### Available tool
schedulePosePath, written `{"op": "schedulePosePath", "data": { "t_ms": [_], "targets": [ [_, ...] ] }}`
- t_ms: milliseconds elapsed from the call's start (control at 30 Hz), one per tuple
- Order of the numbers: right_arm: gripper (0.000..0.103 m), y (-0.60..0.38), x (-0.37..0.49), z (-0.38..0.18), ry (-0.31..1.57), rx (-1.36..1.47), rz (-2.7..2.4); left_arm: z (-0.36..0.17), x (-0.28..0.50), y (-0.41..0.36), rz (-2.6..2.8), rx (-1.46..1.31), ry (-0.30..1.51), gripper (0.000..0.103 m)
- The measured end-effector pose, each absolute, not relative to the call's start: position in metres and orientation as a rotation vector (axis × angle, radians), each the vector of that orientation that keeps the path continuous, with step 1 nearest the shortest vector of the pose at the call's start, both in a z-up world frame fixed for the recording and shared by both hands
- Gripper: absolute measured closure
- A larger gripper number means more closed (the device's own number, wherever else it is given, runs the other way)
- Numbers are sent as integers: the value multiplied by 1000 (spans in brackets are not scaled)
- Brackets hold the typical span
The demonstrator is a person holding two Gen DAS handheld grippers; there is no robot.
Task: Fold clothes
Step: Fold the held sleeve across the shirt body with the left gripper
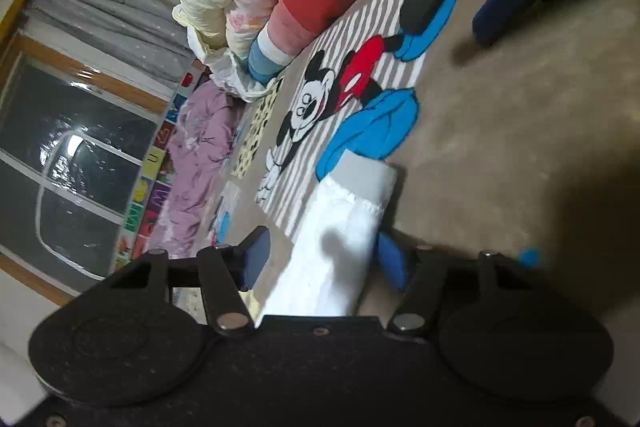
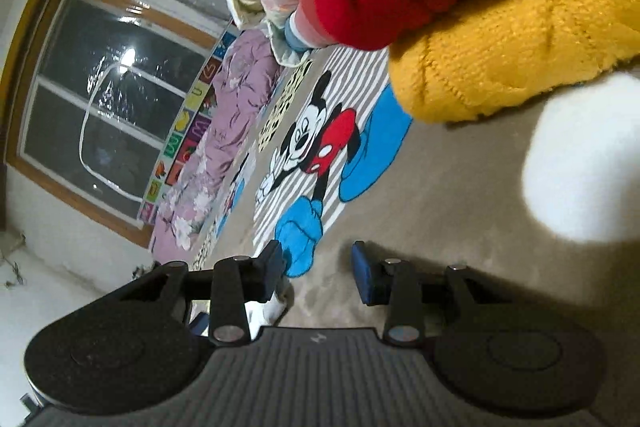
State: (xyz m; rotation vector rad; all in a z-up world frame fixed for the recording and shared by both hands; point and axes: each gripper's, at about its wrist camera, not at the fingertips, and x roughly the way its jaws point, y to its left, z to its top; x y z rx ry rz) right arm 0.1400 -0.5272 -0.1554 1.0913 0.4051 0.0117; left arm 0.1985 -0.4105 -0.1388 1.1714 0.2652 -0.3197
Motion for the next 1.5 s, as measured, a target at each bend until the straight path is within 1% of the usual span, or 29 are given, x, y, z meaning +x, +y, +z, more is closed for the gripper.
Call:
{"op": "schedulePosePath", "data": {
  "t_ms": [67,100,133,167,267,367,400,467,533,600,700,833,933,1000,1067,1167,1200,1300,1367,1400,1500],
  "targets": [
    [64,-529,141,-157,394,1111,8,-143,205,-417,-306,1177,291,73],
    [64,-530,141,-158,388,1121,6,-146,209,-420,-298,1180,303,78],
    [64,-532,141,-159,379,1134,5,-140,210,-417,-290,1145,308,87],
    [64,-534,141,-160,370,1146,3,-134,210,-414,-281,1110,312,93],
    [64,-537,140,-162,351,1163,1,-117,213,-406,-254,1005,325,95],
    [64,-537,139,-161,343,1152,11,-99,215,-398,-228,900,336,95],
    [63,-536,139,-160,339,1145,19,-82,216,-387,-223,815,345,95],
    [60,-533,139,-158,334,1129,57,-50,215,-359,-222,661,339,95],
    [53,-525,142,-154,336,1108,136,-19,214,-327,-234,488,333,96],
    [50,-502,148,-145,367,1032,244,7,214,-286,-242,303,343,96],
    [50,-462,155,-131,422,903,410,29,219,-229,-277,76,349,96],
    [50,-389,155,-109,521,655,605,36,227,-169,-247,-98,394,96],
    [48,-337,144,-100,610,422,615,34,229,-136,-234,-191,407,96],
    [45,-313,139,-101,662,317,602,33,230,-114,-225,-253,416,96],
    [45,-296,133,-101,685,241,572,31,231,-92,-217,-315,424,96],
    [45,-282,119,-106,708,212,567,29,232,-59,-203,-408,436,96],
    [46,-277,114,-107,715,201,565,29,232,-48,-199,-439,440,96],
    [84,-261,101,-105,698,157,569,20,229,-24,-176,-486,443,96],
    [87,-250,96,-99,659,115,563,15,225,-14,-161,-504,449,96],
    [91,-244,92,-94,634,89,557,12,224,-9,-156,-514,450,96],
    [91,-222,81,-82,565,-7,549,4,227,11,-139,-555,457,96]
  ]
}}
